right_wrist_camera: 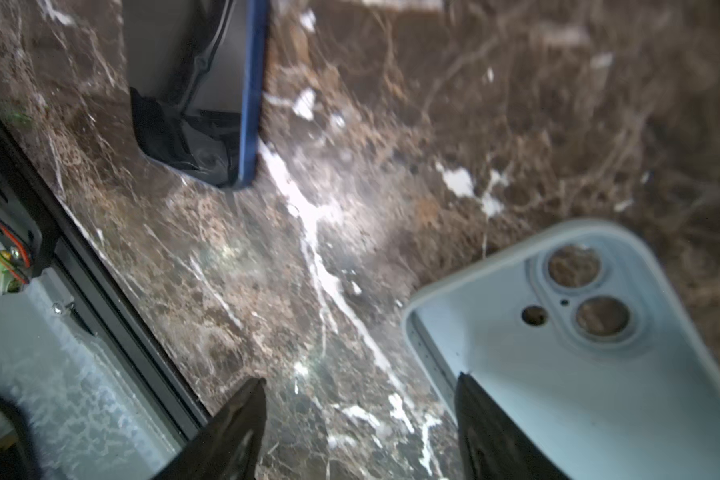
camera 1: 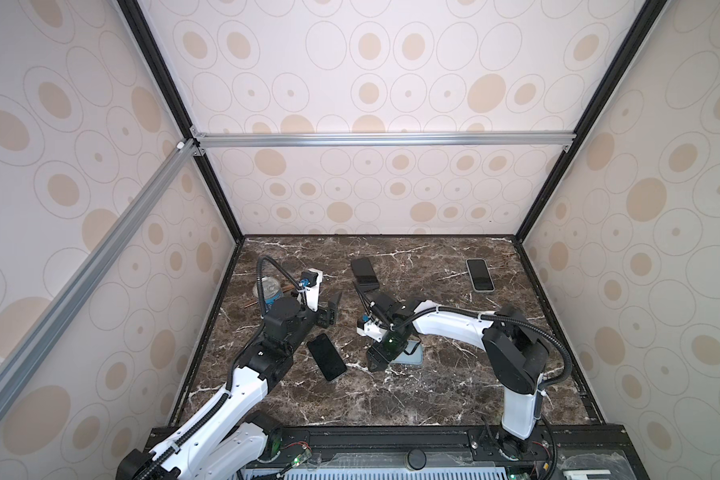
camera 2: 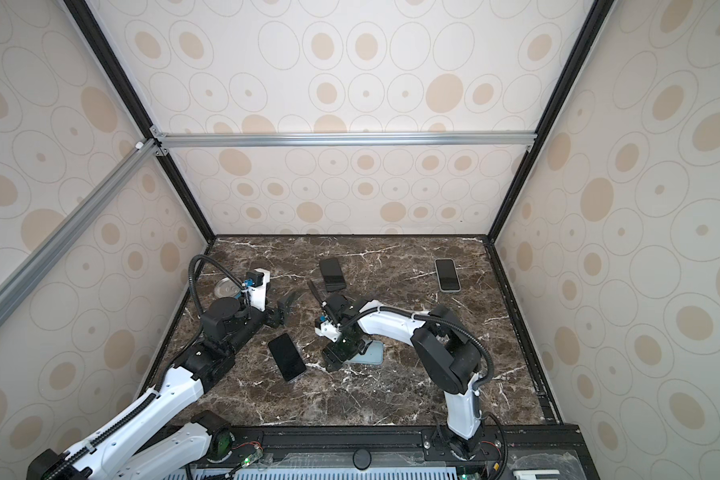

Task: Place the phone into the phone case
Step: 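Release the case and grasp the blue-framed black phone with the right gripper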

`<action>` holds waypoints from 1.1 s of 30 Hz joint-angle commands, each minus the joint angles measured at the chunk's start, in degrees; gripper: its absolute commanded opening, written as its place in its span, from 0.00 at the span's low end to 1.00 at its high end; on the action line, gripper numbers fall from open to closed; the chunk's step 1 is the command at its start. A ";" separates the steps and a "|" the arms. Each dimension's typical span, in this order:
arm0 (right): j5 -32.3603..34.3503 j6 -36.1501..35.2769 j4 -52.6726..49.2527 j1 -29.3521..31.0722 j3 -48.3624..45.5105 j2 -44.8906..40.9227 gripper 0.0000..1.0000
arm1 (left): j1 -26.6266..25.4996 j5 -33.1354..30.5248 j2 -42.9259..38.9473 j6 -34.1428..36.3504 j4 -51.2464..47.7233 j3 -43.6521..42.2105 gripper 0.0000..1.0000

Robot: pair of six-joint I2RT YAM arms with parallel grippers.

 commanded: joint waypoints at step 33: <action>27.33 25.15 -2.79 17.44 32.34 24.47 0.94 | 0.25 -24.19 -17.47 -11.07 -42.06 18.29 0.73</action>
